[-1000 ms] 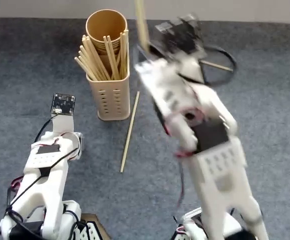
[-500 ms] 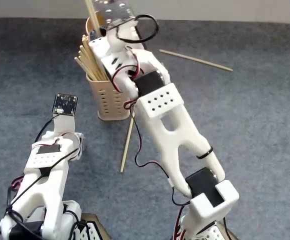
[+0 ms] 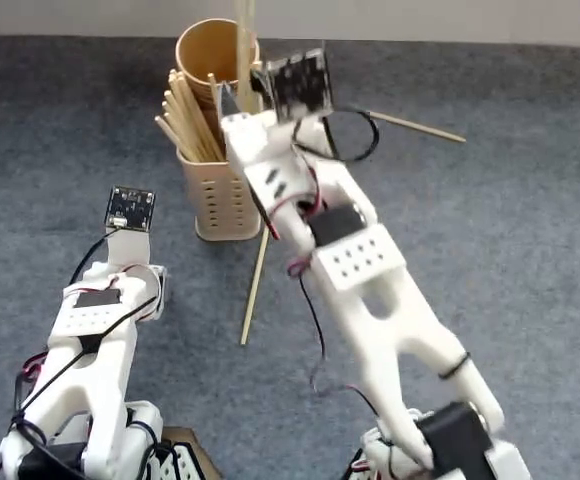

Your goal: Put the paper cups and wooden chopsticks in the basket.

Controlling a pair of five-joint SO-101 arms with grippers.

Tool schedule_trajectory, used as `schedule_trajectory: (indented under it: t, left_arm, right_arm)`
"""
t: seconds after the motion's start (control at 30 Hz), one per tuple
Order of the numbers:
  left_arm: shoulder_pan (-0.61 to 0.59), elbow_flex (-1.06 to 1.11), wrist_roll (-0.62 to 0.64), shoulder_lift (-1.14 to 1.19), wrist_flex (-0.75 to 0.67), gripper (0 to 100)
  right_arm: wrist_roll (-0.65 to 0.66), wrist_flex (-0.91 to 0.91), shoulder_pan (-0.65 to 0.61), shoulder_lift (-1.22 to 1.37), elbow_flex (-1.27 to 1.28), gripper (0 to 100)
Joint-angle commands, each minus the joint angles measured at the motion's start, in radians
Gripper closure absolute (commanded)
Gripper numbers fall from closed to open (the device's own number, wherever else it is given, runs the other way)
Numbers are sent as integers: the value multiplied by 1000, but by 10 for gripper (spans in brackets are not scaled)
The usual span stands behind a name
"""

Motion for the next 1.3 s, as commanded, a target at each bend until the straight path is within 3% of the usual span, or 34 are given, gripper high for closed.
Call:
schedule_trajectory:
  t: [0.0, 0.1, 0.47, 0.7, 0.93, 1.27]
  left_arm:
    - [15, -5, -9, -15, -15, 822]
    - [15, -5, -9, -15, -15, 822]
    - [15, 12, -9, -15, -54, 822]
    - [16, 12, -9, -15, -52, 822]
    - [16, 12, -9, -15, -52, 822]
    - [16, 12, -9, -15, -51, 822]
  right_arm:
    - [58, -22, -44, -140, 99, 853]
    - [60, 27, -44, -197, 139, 853]
    - [104, 513, -156, -492, 105, 853]
    - [57, 809, -122, -354, 120, 853]
    - [-215, 780, -107, -74, 119, 853]
    - [-359, 685, -122, 162, 124, 854]
